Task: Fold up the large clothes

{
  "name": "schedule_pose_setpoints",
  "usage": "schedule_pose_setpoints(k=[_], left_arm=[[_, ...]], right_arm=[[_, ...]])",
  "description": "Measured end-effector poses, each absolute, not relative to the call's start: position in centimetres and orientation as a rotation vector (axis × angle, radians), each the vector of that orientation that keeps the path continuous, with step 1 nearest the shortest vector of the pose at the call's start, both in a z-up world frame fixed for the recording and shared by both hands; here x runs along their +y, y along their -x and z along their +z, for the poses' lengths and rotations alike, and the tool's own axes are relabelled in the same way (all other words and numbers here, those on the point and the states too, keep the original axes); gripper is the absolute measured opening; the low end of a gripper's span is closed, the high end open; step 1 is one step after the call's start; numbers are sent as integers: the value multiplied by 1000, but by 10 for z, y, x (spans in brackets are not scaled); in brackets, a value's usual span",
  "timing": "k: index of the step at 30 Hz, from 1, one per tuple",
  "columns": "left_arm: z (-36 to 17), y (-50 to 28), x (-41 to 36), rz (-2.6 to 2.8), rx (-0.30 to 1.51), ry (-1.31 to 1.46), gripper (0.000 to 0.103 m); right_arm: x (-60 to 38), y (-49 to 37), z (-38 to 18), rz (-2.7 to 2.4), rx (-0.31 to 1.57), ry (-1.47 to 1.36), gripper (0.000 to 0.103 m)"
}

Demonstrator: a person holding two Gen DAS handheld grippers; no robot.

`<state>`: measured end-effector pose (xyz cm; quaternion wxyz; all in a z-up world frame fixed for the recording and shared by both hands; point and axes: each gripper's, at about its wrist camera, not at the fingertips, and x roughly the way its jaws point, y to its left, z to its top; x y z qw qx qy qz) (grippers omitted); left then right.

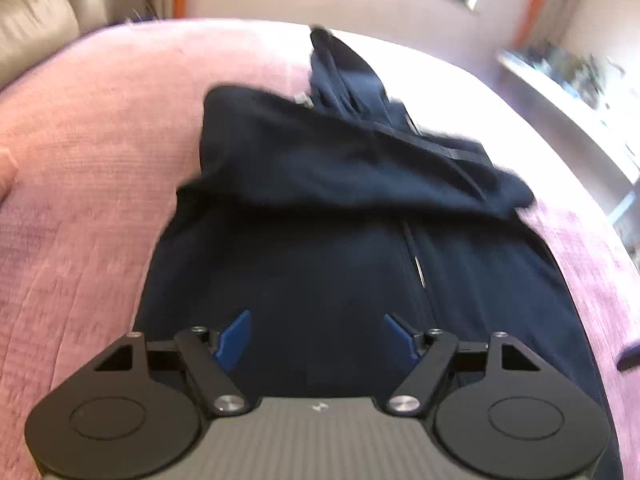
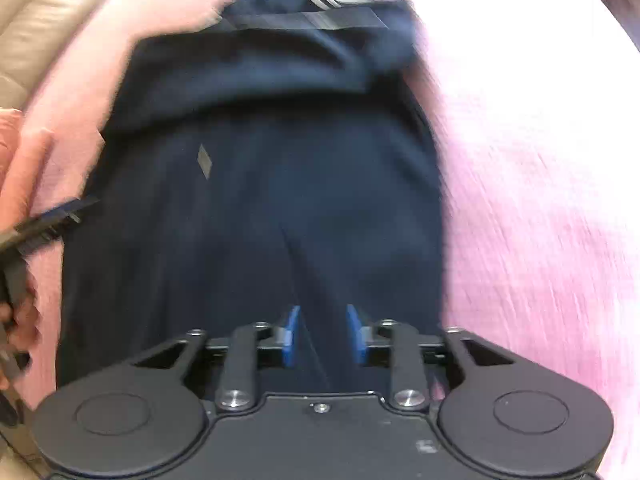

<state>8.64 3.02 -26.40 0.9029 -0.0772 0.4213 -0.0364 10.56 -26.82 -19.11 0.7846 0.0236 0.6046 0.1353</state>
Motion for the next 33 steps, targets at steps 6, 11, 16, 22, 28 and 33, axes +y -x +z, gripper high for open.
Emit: schedule_pose_setpoints(k=[6, 11, 16, 22, 28, 33], left_arm=[[-288, -146, 29, 122, 774, 84, 82], [-326, -168, 27, 166, 733, 37, 82], [-353, -166, 32, 142, 701, 69, 103], [-362, -161, 36, 117, 670, 94, 103], [-364, -161, 33, 127, 639, 81, 103], [-364, -157, 32, 130, 623, 80, 103]], right_arm=[[-189, -203, -185, 329, 903, 246, 81], [-167, -313, -178, 317, 564, 188, 84], [-141, -422, -185, 315, 529, 114, 84], [-114, -520, -212, 328, 618, -11, 89], [-73, -573, -219, 336, 595, 61, 89], [-45, -612, -236, 302, 632, 115, 93]])
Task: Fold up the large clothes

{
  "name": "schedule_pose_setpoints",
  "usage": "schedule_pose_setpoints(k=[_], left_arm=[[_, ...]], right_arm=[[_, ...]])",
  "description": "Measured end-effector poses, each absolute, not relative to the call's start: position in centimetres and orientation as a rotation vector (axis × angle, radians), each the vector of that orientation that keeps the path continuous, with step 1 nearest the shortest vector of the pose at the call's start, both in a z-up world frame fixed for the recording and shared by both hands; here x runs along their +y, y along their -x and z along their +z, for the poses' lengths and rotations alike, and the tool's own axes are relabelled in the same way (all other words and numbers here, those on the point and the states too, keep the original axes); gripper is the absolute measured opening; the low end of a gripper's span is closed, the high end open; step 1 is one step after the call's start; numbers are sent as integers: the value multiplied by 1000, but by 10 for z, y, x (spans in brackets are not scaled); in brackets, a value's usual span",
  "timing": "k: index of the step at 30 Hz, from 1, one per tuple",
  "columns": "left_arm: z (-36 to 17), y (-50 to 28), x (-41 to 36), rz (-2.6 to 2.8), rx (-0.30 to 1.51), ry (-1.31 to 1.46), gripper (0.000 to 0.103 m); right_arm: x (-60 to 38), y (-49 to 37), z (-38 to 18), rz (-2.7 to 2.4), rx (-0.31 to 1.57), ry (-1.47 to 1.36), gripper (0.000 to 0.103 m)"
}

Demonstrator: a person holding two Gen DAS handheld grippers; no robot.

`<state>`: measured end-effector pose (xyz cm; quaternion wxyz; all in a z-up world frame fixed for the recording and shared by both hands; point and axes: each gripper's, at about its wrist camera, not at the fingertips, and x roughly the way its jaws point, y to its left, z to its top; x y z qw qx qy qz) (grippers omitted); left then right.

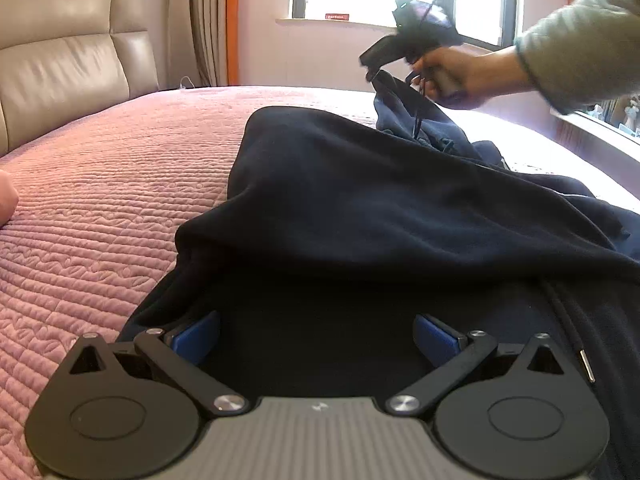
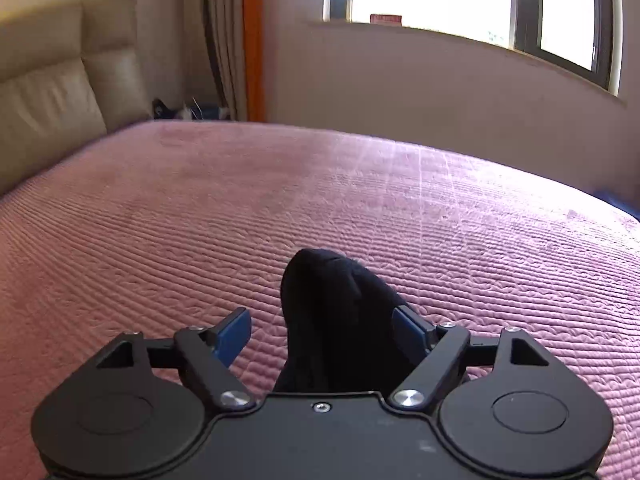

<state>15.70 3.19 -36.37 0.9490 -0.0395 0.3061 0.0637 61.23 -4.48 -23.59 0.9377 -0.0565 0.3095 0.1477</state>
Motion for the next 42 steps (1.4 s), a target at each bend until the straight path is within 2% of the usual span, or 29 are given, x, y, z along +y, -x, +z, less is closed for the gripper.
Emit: schedule_pose_setpoints(k=[1, 2, 3, 4, 7, 12, 21, 23, 24, 25, 26, 27, 28, 33, 37, 39, 40, 41, 42], left_arm=[[-363, -157, 32, 130, 622, 80, 103], [-363, -157, 31, 130, 620, 79, 103], [-363, -156, 31, 131, 617, 80, 103], [-363, -153, 31, 131, 615, 80, 103], [-363, -152, 30, 130, 612, 81, 103], [-366, -152, 32, 128, 611, 84, 103], [-361, -159, 29, 131, 651, 65, 103], [-350, -161, 29, 152, 683, 60, 98], [-340, -158, 29, 180, 685, 50, 86], [-328, -152, 30, 206, 672, 43, 84], [-315, -143, 33, 227, 645, 44, 86], [-301, -132, 36, 247, 608, 53, 93], [-289, -123, 39, 259, 583, 60, 100], [-256, -88, 51, 261, 565, 11, 100], [-245, -88, 58, 197, 613, 83, 99], [-238, -98, 52, 117, 609, 141, 99], [-235, -106, 47, 73, 605, 163, 98], [-231, -115, 42, 36, 595, 188, 97], [-229, -126, 39, 12, 587, 213, 94]], right_arm=[[-39, -618, -242, 283, 641, 132, 92], [-34, -620, -246, 265, 645, 154, 82], [-31, -620, -248, 248, 641, 179, 39], [-27, -623, -247, 234, 637, 196, 17], [-42, -606, -228, 255, 568, 161, 16], [-83, -528, -164, 328, 408, 170, 16], [-172, -282, -45, 514, 280, 87, 16], [-187, -227, -39, 519, 275, 46, 18], [-191, -199, -42, 522, 288, 30, 22], [-191, -173, -49, 537, 311, 32, 27], [-189, -146, -60, 551, 338, 62, 39], [-187, -121, -72, 548, 369, 79, 76], [-187, -96, -87, 553, 415, 87, 85], [-189, -7, -157, 614, 702, 237, 84], [-206, -12, -183, 514, 747, 281, 84], [-223, -40, -192, 428, 757, 185, 65], [-231, -57, -194, 401, 766, 108, 47], [-234, -76, -196, 382, 776, 39, 39], [-236, -95, -195, 366, 785, -35, 39]])
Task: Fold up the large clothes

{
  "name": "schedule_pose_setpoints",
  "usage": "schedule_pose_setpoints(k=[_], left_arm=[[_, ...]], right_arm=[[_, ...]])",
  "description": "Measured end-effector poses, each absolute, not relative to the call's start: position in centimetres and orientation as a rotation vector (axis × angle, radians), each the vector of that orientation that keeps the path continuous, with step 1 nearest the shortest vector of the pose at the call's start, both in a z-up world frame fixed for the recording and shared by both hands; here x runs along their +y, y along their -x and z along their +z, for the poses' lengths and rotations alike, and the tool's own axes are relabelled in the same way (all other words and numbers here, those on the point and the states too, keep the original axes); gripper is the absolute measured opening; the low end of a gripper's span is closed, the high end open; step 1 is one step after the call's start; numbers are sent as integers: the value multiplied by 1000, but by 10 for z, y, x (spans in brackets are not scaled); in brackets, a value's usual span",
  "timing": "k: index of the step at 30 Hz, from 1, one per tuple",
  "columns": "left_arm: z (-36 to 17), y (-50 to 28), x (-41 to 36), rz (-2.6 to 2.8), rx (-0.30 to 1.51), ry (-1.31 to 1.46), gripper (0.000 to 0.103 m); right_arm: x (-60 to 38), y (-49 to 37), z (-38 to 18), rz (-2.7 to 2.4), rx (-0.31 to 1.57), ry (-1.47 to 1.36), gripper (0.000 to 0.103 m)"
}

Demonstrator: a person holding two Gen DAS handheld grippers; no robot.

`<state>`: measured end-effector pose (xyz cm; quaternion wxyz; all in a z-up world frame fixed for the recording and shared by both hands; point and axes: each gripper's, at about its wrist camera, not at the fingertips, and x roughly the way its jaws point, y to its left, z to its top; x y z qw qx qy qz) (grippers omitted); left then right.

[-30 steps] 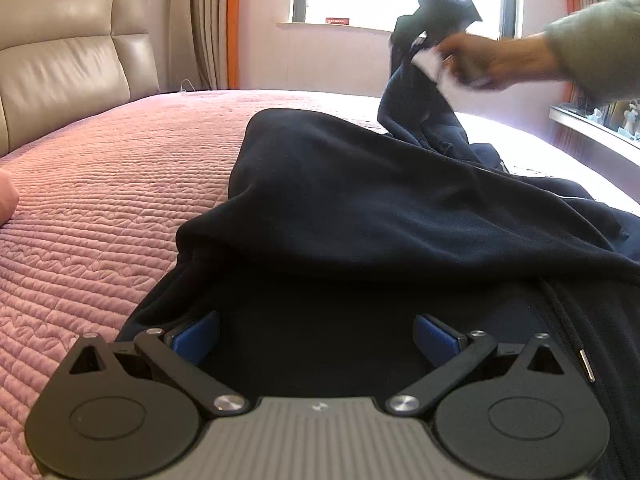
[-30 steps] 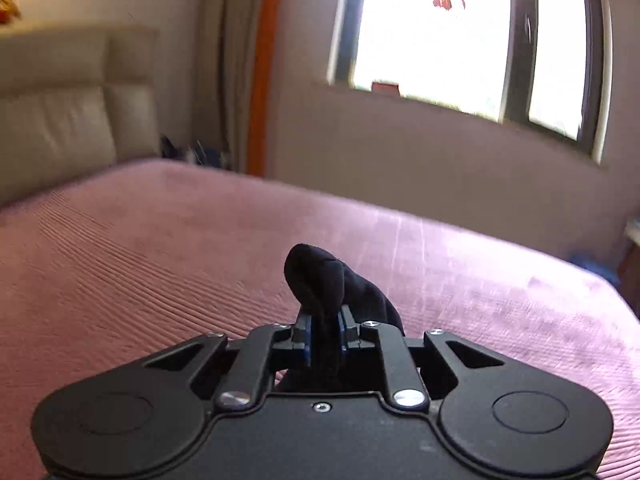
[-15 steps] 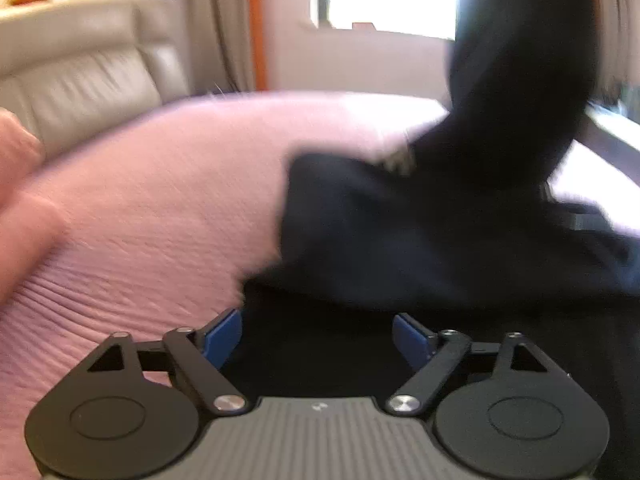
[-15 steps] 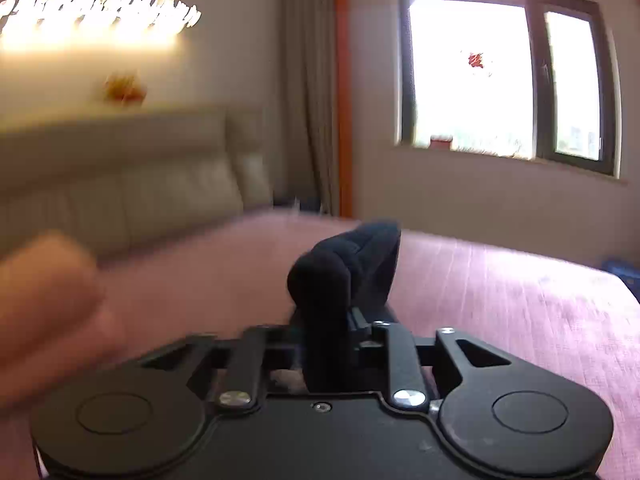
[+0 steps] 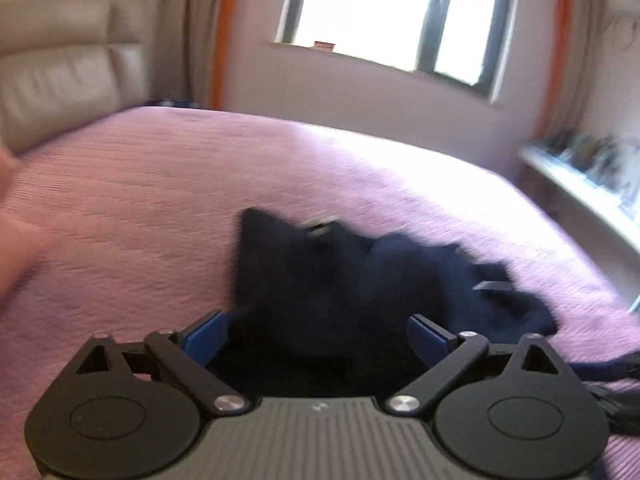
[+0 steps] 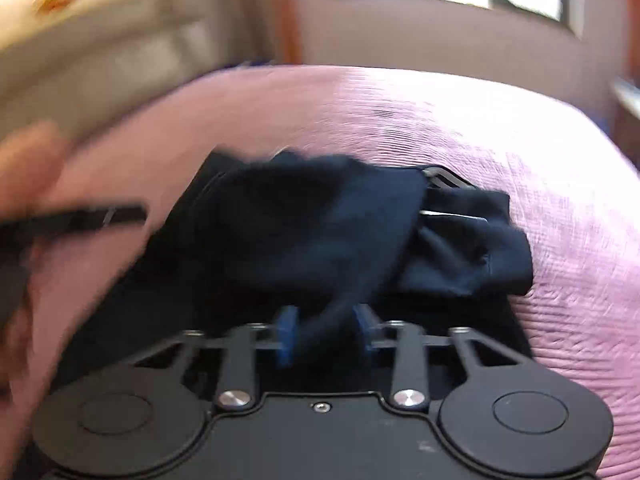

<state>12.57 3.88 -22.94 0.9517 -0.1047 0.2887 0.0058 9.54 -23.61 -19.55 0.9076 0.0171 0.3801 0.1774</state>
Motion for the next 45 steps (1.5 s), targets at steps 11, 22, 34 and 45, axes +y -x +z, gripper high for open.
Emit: schedule_pose_setpoints(k=[11, 22, 34, 45], left_arm=[[-220, -133, 90, 98, 582, 334, 93], [-221, -98, 128, 182, 611, 317, 93], [-220, -126, 91, -14, 626, 357, 95], [-264, -228, 21, -216, 824, 471, 6]], right_arm=[[-151, -132, -174, 479, 738, -144, 98], [-124, -158, -148, 572, 712, -231, 7], [-243, -108, -224, 316, 973, -343, 38], [-282, -95, -227, 246, 996, -433, 67]])
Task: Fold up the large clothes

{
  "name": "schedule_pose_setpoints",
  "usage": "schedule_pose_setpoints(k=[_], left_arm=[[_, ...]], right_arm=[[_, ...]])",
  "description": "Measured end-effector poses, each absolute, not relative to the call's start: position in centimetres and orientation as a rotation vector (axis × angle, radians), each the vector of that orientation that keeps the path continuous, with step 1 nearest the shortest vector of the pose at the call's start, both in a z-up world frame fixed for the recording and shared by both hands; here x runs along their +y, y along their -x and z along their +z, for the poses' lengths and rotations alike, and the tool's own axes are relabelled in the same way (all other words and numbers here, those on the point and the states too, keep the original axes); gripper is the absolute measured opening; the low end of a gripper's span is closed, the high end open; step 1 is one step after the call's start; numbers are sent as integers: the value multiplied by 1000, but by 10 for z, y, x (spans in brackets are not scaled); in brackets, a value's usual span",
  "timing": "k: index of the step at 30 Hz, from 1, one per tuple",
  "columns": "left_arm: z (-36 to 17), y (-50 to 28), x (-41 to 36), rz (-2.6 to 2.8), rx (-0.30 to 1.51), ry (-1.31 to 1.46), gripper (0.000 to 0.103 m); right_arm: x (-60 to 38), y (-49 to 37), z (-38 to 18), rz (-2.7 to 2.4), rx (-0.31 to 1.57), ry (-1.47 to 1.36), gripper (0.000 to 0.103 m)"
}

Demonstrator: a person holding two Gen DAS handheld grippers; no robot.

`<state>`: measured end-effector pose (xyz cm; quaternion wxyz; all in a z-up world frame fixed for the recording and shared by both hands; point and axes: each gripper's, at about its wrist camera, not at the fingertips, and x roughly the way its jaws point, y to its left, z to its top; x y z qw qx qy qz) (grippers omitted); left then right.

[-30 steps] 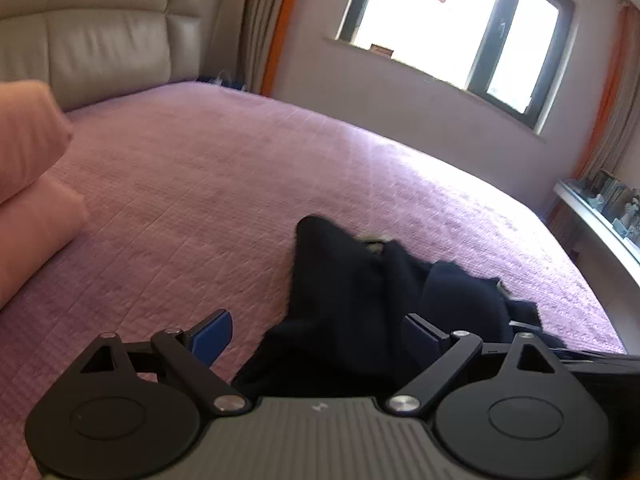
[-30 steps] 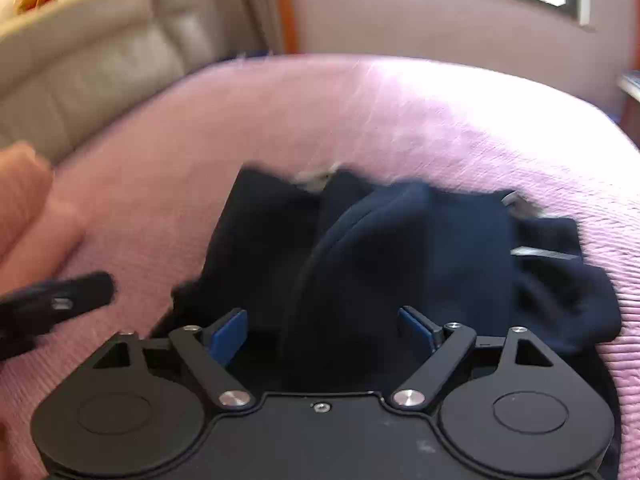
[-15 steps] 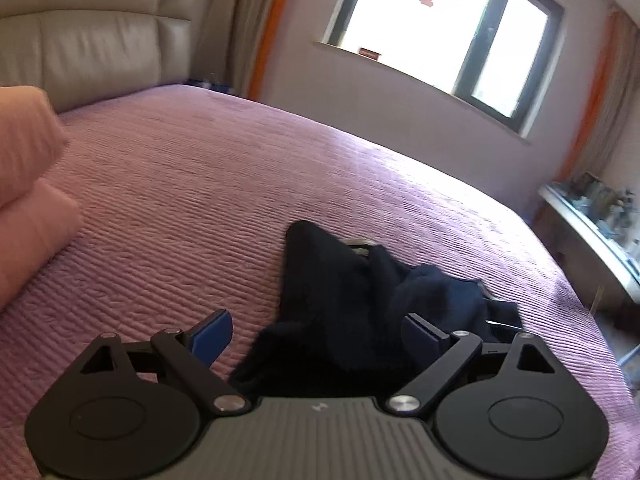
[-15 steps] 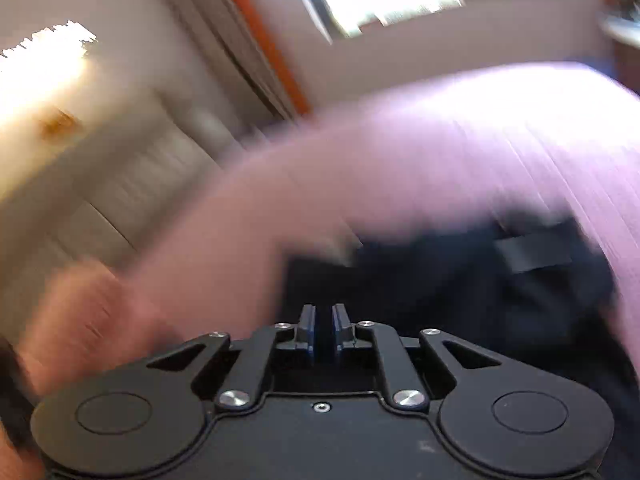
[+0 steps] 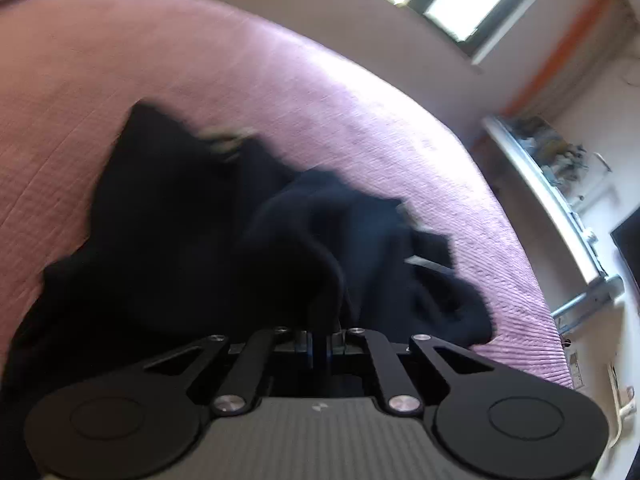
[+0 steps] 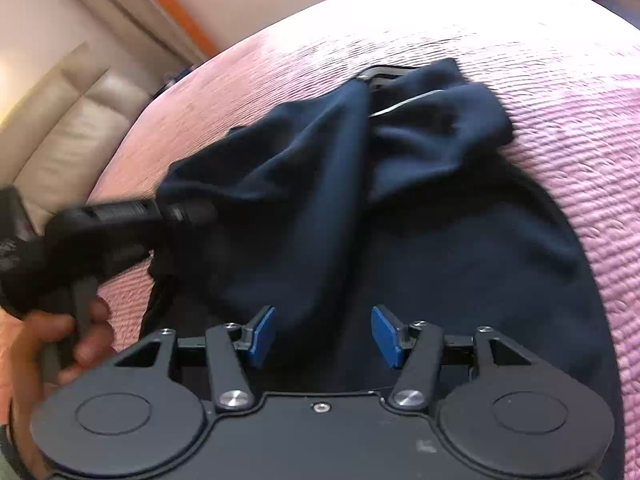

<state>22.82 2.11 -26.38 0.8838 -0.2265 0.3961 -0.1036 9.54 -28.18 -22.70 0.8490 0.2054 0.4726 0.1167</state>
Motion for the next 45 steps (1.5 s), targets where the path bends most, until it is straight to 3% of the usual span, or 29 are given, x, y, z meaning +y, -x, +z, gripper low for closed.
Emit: schedule_pose_setpoints(k=[4, 7, 10, 15, 17, 19, 20, 21, 23, 27, 28, 30, 33, 35, 37, 38, 41, 45], left_arm=[[-211, -219, -13, -449, 689, 627, 6], [-194, -200, 5, -539, 552, 850, 6], [-228, -180, 48, -356, 573, 963, 6], [-329, -132, 105, 134, 882, 836, 5], [-341, -117, 117, 183, 928, 828, 5], [-327, -113, 118, 153, 875, 803, 9], [-313, -115, 114, 113, 825, 775, 10], [-297, -120, 106, 56, 762, 731, 12], [-270, -140, 81, -55, 674, 622, 15], [-289, -191, 37, -163, 698, 508, 15], [-304, -199, 33, -183, 746, 494, 18], [-343, -208, 28, -113, 872, 461, 12], [-365, -185, 44, -112, 876, 543, 8], [-358, -168, 48, -99, 901, 532, 8], [-342, -143, 45, -67, 909, 454, 37], [-334, -132, 46, -40, 914, 425, 40], [-311, -83, 73, -20, 910, 452, 42], [-300, -40, 97, 41, 957, 463, 43]], right_arm=[[-300, -92, -225, 175, 988, -456, 68], [-309, -92, -217, 170, 968, -470, 68], [-304, -94, -211, 194, 933, -431, 70], [-287, -98, -227, 229, 951, -375, 70], [-278, -103, -229, 260, 930, -323, 70], [-266, -110, -229, 297, 874, -246, 67], [-257, -114, -227, 318, 836, -198, 62], [-247, -118, -227, 338, 798, -152, 48], [-221, -130, -231, 358, 758, -40, 37], [-185, -146, -261, 389, 870, 6, 32], [-181, -146, -271, 379, 918, 6, 32], [-181, -136, -288, 346, 985, 19, 32], [-191, -111, -283, 338, 961, 21, 28], [-190, -98, -276, 284, 979, 104, 33], [-189, -87, -263, 270, 975, 153, 34], [-190, -81, -253, 286, 954, 141, 34], [-184, -76, -236, 338, 908, 59, 34], [-166, -75, -269, 298, 1064, 94, 33]])
